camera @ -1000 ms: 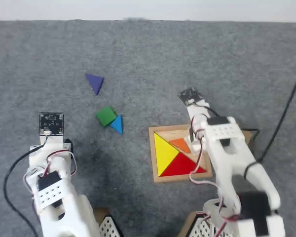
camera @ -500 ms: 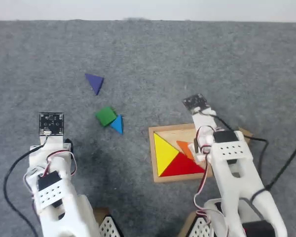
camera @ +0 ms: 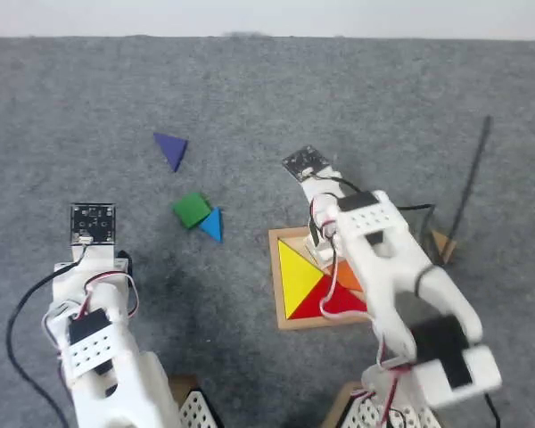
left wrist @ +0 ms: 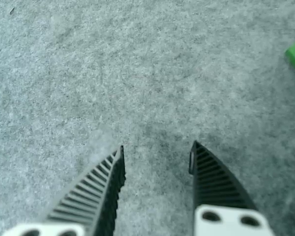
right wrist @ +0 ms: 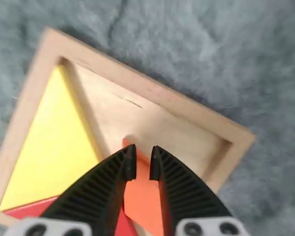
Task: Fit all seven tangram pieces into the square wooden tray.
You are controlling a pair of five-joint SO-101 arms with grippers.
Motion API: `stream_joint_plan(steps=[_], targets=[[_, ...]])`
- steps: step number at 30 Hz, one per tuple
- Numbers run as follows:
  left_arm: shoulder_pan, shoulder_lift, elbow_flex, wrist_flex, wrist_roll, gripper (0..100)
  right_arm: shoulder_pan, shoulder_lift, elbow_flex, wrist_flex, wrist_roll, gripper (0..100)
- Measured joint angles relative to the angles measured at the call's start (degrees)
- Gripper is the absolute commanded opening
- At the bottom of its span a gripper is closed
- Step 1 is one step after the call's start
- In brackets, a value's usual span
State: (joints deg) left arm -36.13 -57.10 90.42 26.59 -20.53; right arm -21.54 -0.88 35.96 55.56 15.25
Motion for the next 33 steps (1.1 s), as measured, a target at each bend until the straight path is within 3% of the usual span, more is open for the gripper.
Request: stream_joint_plan(steps=[7,26,33], targets=[[0.0,0.0,0.0,0.0,0.0,21,1.1,1.1,0.2,-0.4,1.0,6.1],[0.0,0.0,0.0,0.0,0.0,21,14.9,-18.0,17.4,-2.1,6.9,6.7],[0.0,0.0,0.0,0.0,0.0,21,15.6,-27.3,17.5,2.0,6.9,7.6]])
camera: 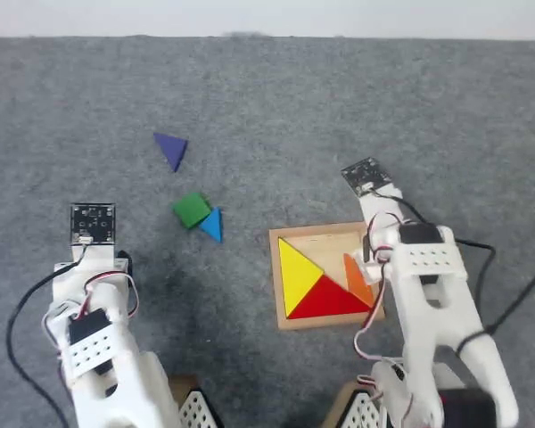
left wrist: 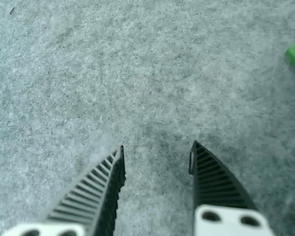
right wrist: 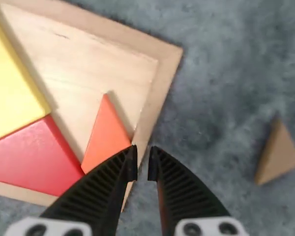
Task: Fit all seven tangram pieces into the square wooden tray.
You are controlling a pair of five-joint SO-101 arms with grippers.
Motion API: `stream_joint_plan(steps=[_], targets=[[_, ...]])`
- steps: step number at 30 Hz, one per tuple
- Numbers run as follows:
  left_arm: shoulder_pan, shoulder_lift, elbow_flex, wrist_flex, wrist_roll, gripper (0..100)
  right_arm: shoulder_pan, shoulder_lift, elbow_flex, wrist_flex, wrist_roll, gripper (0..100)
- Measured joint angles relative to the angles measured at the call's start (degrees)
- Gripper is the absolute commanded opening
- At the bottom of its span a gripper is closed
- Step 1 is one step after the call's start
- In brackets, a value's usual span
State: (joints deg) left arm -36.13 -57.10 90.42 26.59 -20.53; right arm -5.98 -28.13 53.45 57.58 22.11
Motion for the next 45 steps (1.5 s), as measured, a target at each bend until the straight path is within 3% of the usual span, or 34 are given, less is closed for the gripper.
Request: stream_joint_plan(steps=[4,10,20,32,45], targets=[[0.0,0.0,0.0,0.0,0.0,21,4.3,-6.2,0.0,1.5,-1.8,14.4],[0.0,0.0,0.0,0.0,0.0,21,17.1,-7.6,-1.1,0.4,-1.9,17.7],[0.0,0.0,0.0,0.0,0.0,21,24.4,11.0,-8.8,-5.5,3.7,18.0],[0.0,0.0,0.0,0.0,0.0,21,25.4,20.9,-8.8,-14.8,8.7,18.1],[1.4,0.0,0.0,0.0,0.0,21,23.2,24.2,-8.8,-16.4,14.6,22.7]])
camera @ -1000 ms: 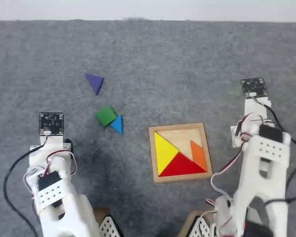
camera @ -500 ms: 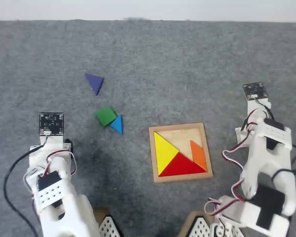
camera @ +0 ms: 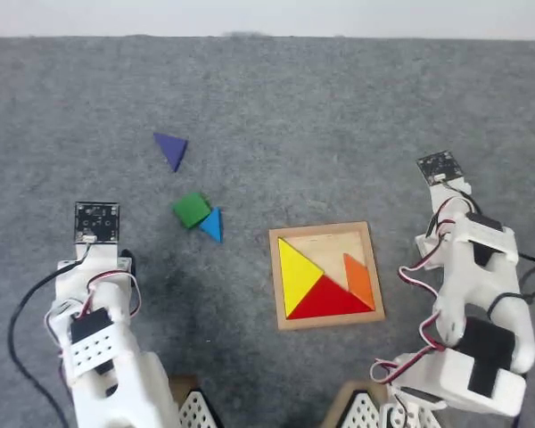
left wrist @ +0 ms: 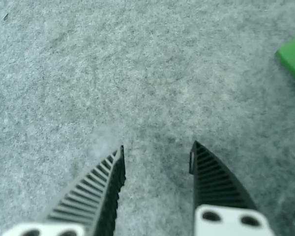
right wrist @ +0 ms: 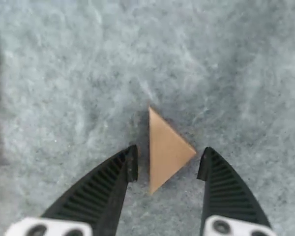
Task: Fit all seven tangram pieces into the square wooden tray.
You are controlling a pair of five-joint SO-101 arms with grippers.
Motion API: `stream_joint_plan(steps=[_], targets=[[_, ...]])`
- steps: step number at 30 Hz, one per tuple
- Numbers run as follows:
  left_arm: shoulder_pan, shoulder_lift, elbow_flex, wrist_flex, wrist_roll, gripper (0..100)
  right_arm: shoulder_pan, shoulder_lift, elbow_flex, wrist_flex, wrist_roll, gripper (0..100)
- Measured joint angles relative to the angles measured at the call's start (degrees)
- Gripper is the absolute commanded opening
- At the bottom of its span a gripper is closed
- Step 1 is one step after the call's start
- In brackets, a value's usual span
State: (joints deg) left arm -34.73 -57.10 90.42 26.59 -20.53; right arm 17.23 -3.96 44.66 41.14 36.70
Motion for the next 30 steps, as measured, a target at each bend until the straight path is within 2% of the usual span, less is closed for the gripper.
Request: stream_joint_plan(steps=[7,14,24,30], targets=[[-0.1,0.0,0.0,0.0,0.0,21,-0.3,0.0,0.0,0.0,4.0,22.5],[-0.1,0.0,0.0,0.0,0.0,21,-0.6,0.0,0.0,0.0,5.6,9.6],[-0.2,0.0,0.0,0.0,0.0,21,-0.6,-0.2,-0.5,2.5,5.6,9.0],[-0.2,0.0,0.0,0.0,0.0,21,-2.3,-7.9,-0.5,7.8,4.7,9.0]])
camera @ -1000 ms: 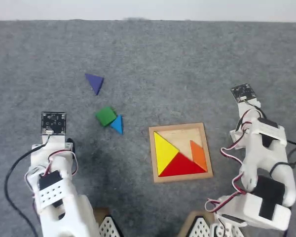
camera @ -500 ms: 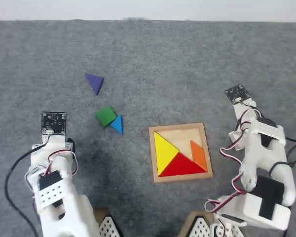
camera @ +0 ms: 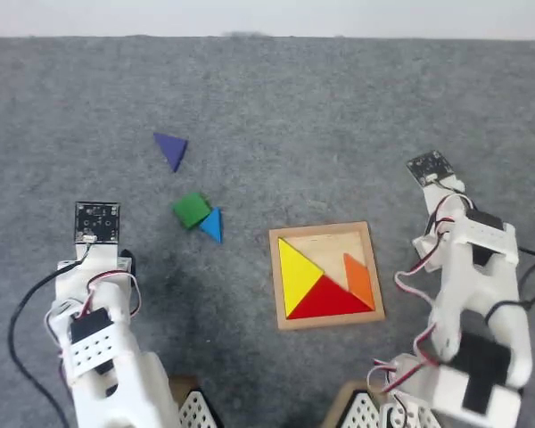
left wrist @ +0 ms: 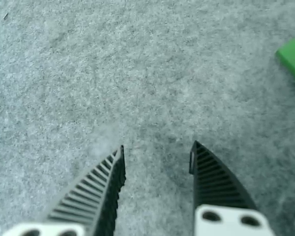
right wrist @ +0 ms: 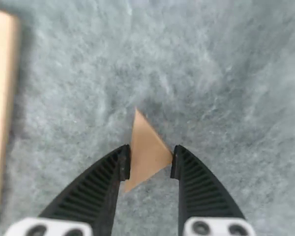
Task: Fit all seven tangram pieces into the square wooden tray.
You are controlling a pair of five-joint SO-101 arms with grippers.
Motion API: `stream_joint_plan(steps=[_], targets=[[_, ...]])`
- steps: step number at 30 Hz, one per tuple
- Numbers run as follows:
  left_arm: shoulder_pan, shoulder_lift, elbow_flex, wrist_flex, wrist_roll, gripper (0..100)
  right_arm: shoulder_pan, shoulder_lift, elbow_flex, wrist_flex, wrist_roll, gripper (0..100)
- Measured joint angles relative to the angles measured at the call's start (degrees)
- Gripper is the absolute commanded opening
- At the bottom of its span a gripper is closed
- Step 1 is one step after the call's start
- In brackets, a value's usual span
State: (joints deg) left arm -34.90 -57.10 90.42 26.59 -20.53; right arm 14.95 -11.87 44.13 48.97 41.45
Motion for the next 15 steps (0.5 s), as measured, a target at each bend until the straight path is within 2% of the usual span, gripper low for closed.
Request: stream_joint_plan(steps=[7,15], targets=[[0.0,0.0,0.0,0.0,0.0,21,-5.8,-12.5,0.0,7.6,0.0,9.0],[0.0,0.0,0.0,0.0,0.0,21,-23.6,-15.8,0.0,11.7,0.0,9.0]])
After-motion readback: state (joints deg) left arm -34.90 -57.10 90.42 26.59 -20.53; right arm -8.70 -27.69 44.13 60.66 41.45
